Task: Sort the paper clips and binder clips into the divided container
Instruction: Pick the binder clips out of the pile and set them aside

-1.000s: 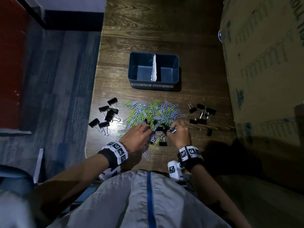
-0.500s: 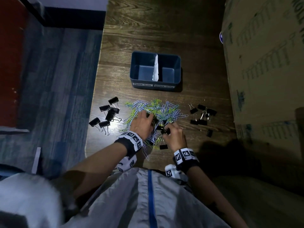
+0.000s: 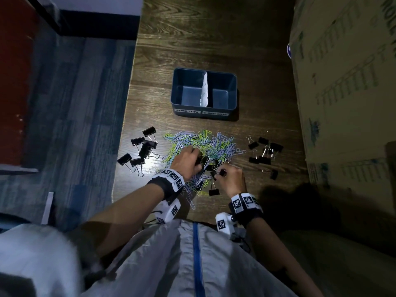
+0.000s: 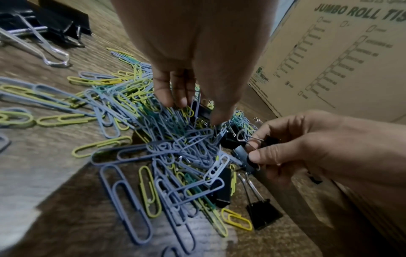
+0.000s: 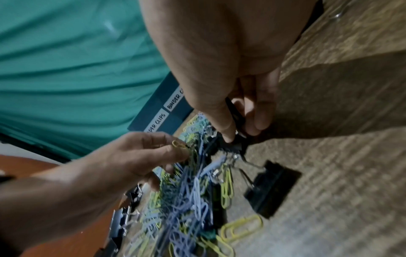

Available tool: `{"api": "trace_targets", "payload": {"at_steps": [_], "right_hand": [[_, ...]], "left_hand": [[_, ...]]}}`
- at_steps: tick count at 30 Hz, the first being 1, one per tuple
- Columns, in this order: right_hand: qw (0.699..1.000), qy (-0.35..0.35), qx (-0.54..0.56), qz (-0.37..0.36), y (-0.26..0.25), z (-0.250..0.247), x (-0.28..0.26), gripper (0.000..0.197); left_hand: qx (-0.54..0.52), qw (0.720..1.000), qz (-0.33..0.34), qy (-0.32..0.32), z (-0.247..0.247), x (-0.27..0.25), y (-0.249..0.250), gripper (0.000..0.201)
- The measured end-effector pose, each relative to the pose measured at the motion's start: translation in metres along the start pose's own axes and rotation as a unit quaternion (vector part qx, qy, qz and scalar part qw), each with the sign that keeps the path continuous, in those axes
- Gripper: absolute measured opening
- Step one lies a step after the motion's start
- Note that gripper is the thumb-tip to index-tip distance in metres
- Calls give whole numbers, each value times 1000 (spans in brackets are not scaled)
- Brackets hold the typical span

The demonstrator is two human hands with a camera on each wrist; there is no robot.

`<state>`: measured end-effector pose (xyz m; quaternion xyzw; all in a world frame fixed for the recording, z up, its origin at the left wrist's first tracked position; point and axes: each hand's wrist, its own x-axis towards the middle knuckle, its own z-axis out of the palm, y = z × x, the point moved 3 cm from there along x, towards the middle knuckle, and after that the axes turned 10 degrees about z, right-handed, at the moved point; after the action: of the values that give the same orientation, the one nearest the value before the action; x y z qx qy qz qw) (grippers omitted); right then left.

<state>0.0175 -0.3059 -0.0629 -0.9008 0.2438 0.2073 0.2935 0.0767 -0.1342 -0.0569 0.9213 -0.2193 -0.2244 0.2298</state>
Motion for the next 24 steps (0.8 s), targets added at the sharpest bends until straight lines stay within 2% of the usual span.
{"api": "trace_targets", "payload": {"at_steps": [2,6,10,13,17,20,22,24], "right_hand": [[1000,5,-7,3,-1,-9,0,14],[999,39,-2,0,-6,-27,0,19],[999,28,11,-39,-12,-39,6,9],[997,27,48,-62,-9,-49,14,9],[993,78,76,-53,-3,-71,27,18],[991,115,60,34,7,-90,41,23],[984,151,63,67,16,-101,51,16],[980,171,53,84,28,-109,61,14]], "left_hand": [[-20,1000,5,20,-5,-5,-4,45],[-10,997,62,40,-19,-13,-8,45],[-97,994,43,15,-28,-17,-15,38],[-116,992,40,19,-32,-19,-21,38],[-27,995,91,15,-37,-24,-23,38],[96,987,123,42,-47,-28,-25,40],[129,982,103,90,-58,-30,-34,40],[139,981,51,127,-70,-34,-48,38]]}}
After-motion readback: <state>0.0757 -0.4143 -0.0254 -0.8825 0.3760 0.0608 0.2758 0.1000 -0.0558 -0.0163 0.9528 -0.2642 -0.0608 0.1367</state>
